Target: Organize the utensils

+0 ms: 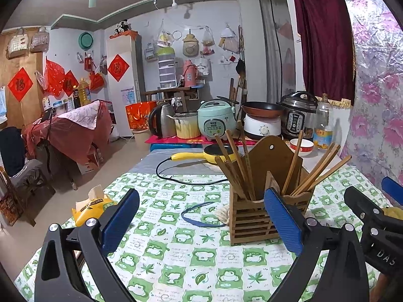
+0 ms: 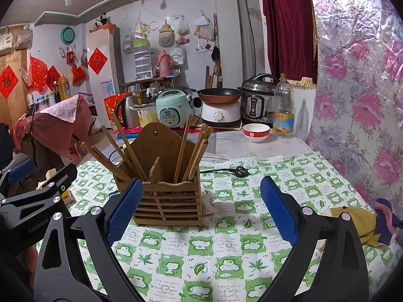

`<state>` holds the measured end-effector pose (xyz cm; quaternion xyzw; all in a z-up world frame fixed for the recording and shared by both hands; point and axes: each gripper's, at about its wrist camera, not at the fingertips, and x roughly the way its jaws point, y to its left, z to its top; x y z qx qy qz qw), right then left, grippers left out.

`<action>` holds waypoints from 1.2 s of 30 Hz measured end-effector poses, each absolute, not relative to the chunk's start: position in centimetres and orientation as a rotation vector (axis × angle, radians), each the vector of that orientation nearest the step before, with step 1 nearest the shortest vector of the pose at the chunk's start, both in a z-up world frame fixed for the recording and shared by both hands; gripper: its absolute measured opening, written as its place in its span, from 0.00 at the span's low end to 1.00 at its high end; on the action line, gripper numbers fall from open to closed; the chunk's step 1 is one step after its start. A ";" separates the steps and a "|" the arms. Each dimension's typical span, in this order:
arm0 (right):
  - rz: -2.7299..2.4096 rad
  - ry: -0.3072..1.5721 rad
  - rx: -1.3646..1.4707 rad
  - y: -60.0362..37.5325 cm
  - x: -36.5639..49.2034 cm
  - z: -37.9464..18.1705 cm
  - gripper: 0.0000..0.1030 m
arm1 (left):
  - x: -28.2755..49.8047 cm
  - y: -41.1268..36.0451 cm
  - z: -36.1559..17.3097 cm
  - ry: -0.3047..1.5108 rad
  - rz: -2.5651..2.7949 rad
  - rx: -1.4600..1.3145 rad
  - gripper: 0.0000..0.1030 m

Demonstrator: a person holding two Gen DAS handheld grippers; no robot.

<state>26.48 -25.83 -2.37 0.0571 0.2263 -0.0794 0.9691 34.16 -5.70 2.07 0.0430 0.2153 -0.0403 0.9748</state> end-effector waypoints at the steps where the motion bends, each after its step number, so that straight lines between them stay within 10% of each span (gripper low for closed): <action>1: -0.160 0.457 0.117 -25.8 26.5 -2.4 0.89 | 34.2 -5.7 2.1 0.434 -0.082 0.086 0.95; 36: -0.162 0.458 0.118 -26.0 26.5 -2.3 0.91 | 34.4 -5.7 1.9 0.439 -0.074 0.082 0.95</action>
